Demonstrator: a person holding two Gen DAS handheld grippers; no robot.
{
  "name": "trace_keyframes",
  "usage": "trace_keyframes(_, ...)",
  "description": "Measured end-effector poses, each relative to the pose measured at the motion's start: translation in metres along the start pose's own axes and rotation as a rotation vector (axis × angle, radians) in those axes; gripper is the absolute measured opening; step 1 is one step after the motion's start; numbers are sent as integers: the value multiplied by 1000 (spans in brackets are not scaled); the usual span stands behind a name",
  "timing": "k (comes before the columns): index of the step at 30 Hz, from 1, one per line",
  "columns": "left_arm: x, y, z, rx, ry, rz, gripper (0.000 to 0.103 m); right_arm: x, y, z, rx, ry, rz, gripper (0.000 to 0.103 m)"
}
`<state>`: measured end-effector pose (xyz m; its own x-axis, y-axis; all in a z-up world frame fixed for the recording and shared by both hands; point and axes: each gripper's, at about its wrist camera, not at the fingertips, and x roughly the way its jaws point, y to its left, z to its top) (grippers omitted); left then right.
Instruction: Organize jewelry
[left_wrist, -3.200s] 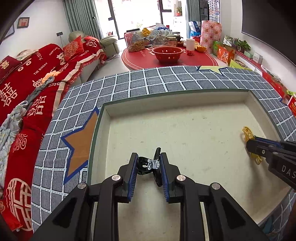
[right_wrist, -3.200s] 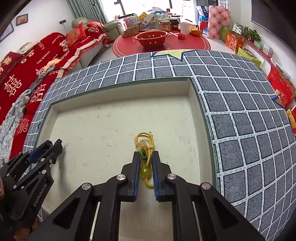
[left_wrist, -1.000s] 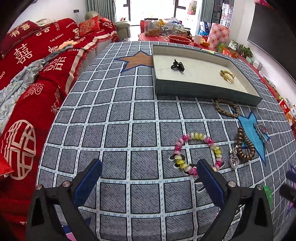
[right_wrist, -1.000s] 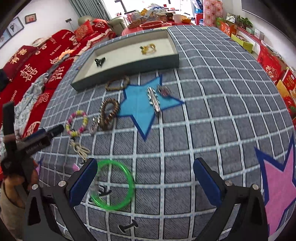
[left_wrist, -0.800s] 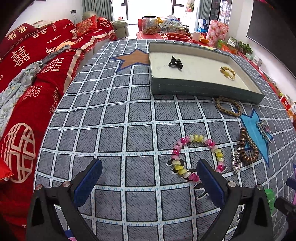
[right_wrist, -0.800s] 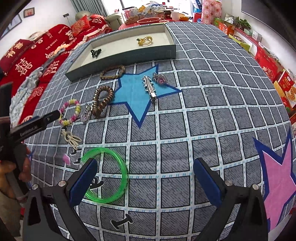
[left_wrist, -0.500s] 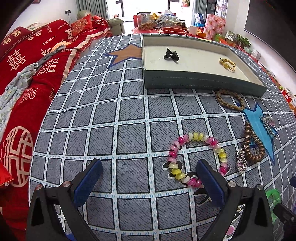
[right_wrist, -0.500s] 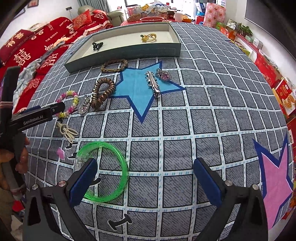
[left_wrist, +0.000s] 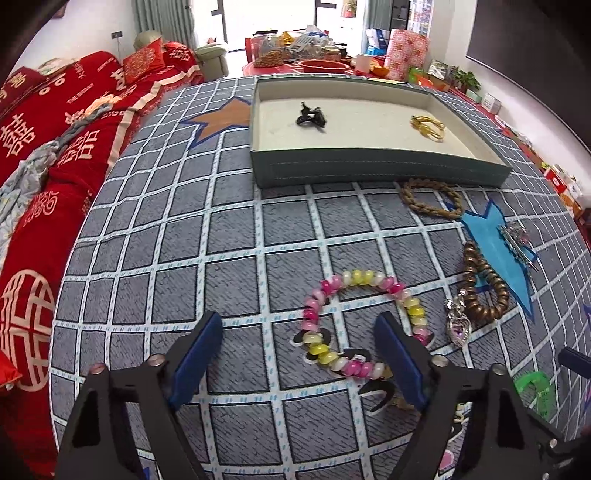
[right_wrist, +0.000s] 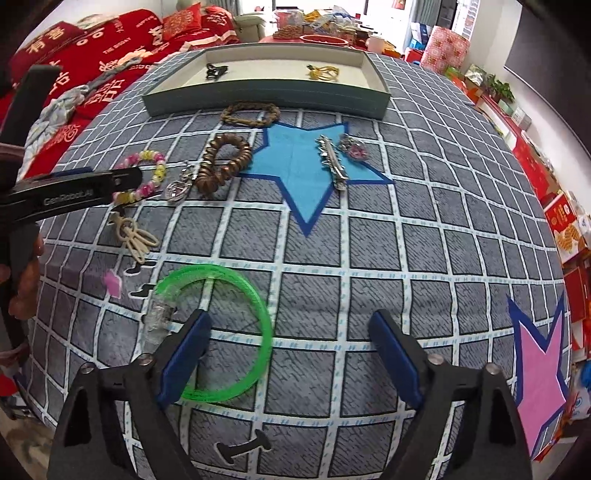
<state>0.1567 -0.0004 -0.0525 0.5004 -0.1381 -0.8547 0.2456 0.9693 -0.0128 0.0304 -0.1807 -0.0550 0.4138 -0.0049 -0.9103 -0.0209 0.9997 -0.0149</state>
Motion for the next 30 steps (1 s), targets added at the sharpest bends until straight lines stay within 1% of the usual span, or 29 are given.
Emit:
trace_keyframes(1,-1,-2,0,9,-2,-6,86,-1,2,0,-6,-2,2,83)
trace_keyframes(3,-3,-7,0,30,-7,-17,74,-2,5,0,-12,-5,7,77)
trace_keyframes(4,-4,-9,-1,41,-10,-27,70,-2,5,1,-14,-6,8,76)
trace_keyframes(5,-6,-12,-1,58,-14,-39,59,-3,6,0,-14,-6,12,74)
trace_keyframes(6,-7,-15,-1,73,-18,-42,43,-2,6,1,-15,-6,14,73)
trace_keyframes(7,-8,-19,-2,91,-20,-43,37,-3,6,1,-15,-6,15,71)
trace_keyframes(8,-9,-22,-2,106,-20,-48,25,-3,7,1,-17,-6,16,69)
trace_keyframes(9,-9,-23,-2,115,-20,-47,23,-3,8,1,-19,-7,17,65)
trace_keyframes(10,-10,-24,-3,118,-22,-42,23,-4,8,1,-20,-9,17,58)
trace_keyframes(11,-10,-24,-3,114,-22,-46,23,-5,9,1,-22,-10,17,55)
trace_keyframes(12,-10,-22,-2,101,-20,-58,23,-6,10,0,-23,-12,17,49)
trace_keyframes(13,-11,-20,-2,87,-18,-70,23,-6,10,0,-23,-15,18,39)
trace_keyframes(14,-12,-17,-2,66,-13,-84,23,-7,10,-1,-24,-18,17,32)
trace_keyframes(15,-13,-14,-2,56,-14,-89,23,-8,10,-1,-24,-22,19,13)
trace_keyframes(16,-16,-13,-2,50,-20,-90,23,-8,10,-1,-20,-24,22,9)
trace_keyframes(17,-20,-11,-2,47,-30,-89,23,-8,9,-1,-14,-26,25,7)
trace_keyframes(23,-39,-6,2,33,-65,-114,23,-13,-7,2,51,-41,85,8)
trace_keyframes(30,-63,1,20,-4,-123,-143,23,-31,-32,22,120,-92,121,8)
